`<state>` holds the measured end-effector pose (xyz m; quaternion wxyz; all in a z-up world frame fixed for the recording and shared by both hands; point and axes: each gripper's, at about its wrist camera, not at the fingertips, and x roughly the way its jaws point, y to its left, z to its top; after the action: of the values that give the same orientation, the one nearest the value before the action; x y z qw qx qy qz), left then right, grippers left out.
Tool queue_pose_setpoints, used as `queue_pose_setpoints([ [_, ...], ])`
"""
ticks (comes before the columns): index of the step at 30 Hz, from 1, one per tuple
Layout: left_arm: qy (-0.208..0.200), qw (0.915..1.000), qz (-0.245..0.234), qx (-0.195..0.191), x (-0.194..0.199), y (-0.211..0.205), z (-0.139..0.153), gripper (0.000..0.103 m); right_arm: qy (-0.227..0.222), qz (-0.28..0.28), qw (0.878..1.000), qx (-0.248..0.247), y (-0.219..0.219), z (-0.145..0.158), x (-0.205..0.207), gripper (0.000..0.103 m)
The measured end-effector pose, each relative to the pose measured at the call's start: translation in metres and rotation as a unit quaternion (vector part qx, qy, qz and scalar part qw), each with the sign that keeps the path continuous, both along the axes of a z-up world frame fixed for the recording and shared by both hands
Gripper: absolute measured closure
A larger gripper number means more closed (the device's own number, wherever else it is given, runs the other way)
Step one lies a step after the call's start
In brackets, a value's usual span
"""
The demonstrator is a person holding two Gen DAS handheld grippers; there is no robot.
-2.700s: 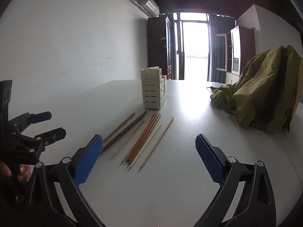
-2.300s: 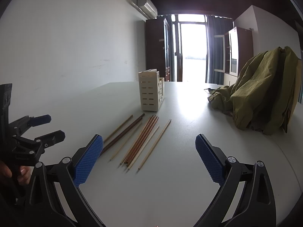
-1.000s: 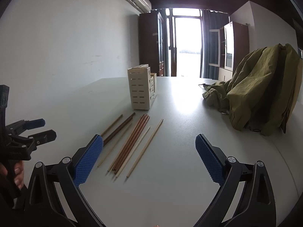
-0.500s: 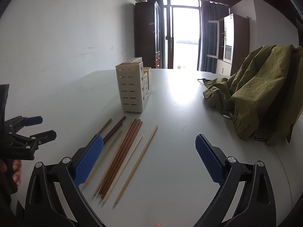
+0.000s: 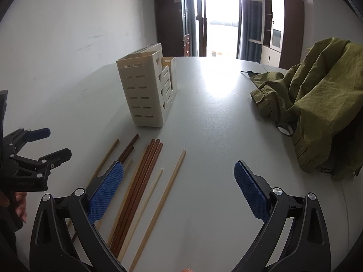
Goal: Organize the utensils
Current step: 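Close the right tool on a light wooden chopstick while the left tool grasps another chopstick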
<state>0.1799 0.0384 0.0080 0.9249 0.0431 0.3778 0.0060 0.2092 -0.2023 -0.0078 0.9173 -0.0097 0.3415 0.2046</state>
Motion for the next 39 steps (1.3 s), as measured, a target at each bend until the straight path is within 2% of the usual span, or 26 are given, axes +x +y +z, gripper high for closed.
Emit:
queue_pose_setpoints([
  [2, -0.001, 1.0, 0.003, 0.005, 0.007, 0.001, 0.003, 0.007, 0.017, 0.003, 1.0, -0.001, 0.003, -0.001, 0.01, 0.004],
  [9, 0.042, 0.9991, 0.003, -0.004, 0.04, 0.005, -0.001, 0.009, 0.074, 0.008, 0.997, -0.017, 0.017, -0.009, 0.04, 0.004],
  [16, 0.079, 0.9968, 0.001, 0.007, 0.067, 0.003, -0.011, 0.011, 0.101, 0.008, 0.994, -0.05, 0.025, -0.015, 0.058, 0.004],
  [21, 0.123, 0.9918, -0.005, -0.033, 0.085, 0.007, -0.023, 0.014, 0.135, 0.001, 0.989, -0.062, 0.027, -0.028, 0.074, 0.004],
  [24, 0.144, 0.9892, -0.003, -0.029, 0.094, 0.006, -0.032, 0.014, 0.155, -0.001, 0.985, -0.074, 0.033, -0.037, 0.084, 0.005],
  [27, 0.16, 0.987, -0.002, -0.016, 0.104, 0.003, -0.039, 0.019, 0.172, -0.006, 0.981, -0.088, 0.038, -0.045, 0.095, 0.011],
  [33, 0.194, 0.9805, 0.011, -0.028, 0.124, 0.009, -0.051, 0.027, 0.194, -0.013, 0.975, -0.11, 0.046, -0.055, 0.111, 0.015],
  [37, 0.207, 0.9777, 0.015, -0.034, 0.129, 0.014, -0.055, 0.039, 0.212, -0.019, 0.971, -0.112, 0.046, -0.063, 0.121, 0.026],
  [39, 0.211, 0.9765, 0.014, -0.038, 0.13, 0.016, -0.056, 0.041, 0.218, -0.017, 0.969, -0.111, 0.047, -0.065, 0.125, 0.03],
])
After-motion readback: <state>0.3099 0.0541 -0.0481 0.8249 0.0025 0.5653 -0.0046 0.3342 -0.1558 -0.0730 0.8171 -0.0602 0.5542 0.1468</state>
